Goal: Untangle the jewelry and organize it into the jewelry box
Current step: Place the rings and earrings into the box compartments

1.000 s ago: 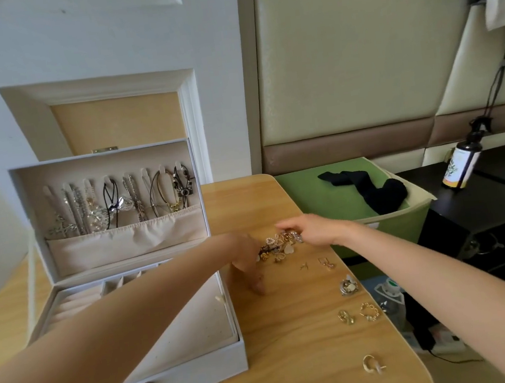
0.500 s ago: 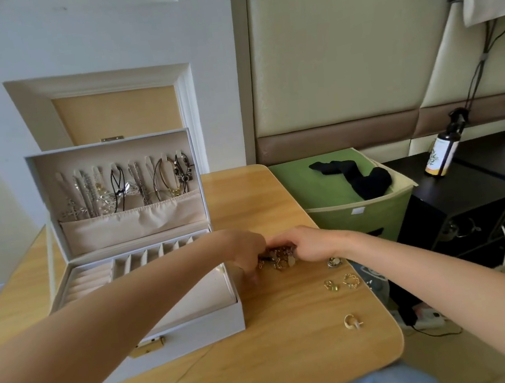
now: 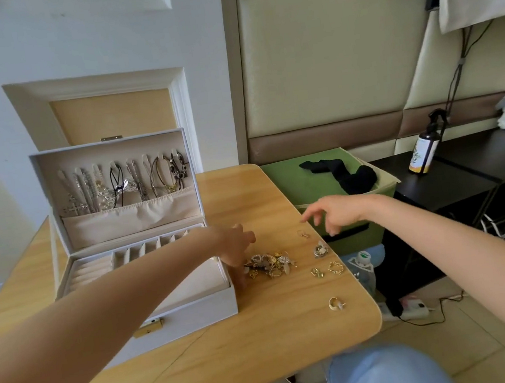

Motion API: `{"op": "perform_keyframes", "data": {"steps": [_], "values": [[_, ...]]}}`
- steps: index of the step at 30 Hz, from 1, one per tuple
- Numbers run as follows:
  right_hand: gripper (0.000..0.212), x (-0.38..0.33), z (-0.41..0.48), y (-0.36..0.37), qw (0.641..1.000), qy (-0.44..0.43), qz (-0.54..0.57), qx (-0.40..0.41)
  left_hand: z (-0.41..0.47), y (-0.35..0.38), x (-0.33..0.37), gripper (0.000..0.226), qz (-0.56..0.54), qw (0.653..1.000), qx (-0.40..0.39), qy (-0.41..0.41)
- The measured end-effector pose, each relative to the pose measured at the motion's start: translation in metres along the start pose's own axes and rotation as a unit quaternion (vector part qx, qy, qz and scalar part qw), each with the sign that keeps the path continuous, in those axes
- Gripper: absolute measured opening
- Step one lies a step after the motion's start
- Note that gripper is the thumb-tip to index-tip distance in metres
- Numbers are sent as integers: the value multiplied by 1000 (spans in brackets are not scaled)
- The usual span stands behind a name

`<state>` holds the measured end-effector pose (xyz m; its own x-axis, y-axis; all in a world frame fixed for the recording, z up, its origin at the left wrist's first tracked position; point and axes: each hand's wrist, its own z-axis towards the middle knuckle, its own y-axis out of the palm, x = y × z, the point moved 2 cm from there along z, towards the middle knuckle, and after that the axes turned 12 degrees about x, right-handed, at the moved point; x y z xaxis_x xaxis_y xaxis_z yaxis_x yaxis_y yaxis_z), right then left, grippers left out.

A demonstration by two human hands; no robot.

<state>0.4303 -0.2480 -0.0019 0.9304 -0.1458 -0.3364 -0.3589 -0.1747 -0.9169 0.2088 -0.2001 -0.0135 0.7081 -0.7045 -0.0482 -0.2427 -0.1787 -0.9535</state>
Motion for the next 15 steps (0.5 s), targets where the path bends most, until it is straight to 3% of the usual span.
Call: {"op": "perform_keyframes", "data": {"steps": [3, 8, 15], "values": [[80, 13, -7, 4, 997, 40, -7, -68, 1, 4, 6, 107, 41, 999, -24, -7], [93, 12, -2, 27, 999, -1, -31, -11, 4, 3, 10, 96, -9, 1000, -24, 9], [66, 5, 6, 37, 994, -6, 106, 39, 3, 6, 13, 81, -113, 990, -65, 49]]}}
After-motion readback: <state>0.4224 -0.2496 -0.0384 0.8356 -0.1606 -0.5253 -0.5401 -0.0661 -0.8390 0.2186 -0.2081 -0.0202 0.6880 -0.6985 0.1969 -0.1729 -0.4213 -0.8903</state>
